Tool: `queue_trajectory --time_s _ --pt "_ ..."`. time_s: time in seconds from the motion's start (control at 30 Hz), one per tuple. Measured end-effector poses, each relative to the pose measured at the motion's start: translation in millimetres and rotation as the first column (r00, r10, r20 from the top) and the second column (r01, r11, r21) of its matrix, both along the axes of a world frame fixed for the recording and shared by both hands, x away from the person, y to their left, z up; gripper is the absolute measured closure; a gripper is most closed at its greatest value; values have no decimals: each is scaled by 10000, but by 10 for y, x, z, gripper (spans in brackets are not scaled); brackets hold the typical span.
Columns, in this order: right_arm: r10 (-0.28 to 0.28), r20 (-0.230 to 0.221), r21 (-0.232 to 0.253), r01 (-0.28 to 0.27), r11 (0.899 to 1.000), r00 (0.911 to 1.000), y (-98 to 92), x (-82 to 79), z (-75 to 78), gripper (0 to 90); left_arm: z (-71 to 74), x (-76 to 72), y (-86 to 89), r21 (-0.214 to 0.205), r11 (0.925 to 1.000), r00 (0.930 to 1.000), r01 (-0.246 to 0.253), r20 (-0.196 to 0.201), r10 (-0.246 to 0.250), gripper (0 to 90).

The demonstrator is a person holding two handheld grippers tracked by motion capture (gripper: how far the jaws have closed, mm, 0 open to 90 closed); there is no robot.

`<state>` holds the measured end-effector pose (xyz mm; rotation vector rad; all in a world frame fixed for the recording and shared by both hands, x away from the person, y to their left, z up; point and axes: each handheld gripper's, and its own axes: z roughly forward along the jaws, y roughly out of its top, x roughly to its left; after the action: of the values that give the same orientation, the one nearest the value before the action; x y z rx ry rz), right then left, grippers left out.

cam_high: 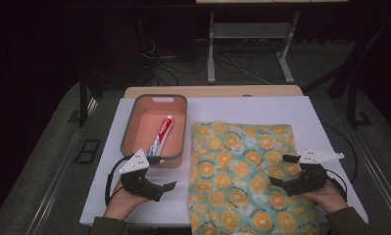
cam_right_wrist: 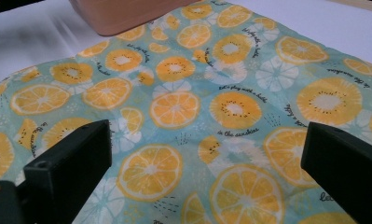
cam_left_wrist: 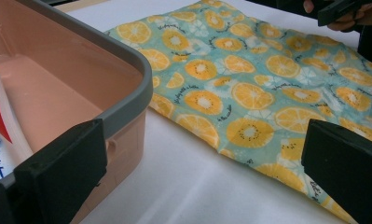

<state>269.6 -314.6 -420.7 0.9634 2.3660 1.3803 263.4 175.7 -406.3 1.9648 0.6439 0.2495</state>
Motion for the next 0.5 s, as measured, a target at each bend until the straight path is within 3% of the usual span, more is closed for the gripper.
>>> queue_trajectory --time_s 0.27,0.5 --pt "-32 -77 -6 32 10000 10000 -10 11 -9 16 0 -56 1 15 10000 10000 0 -17 0 0" --pt "-339 -104 -335 335 9989 9994 -36 57 -12 16 -13 -107 -16 137 9999 9999 101 3 -101 0"
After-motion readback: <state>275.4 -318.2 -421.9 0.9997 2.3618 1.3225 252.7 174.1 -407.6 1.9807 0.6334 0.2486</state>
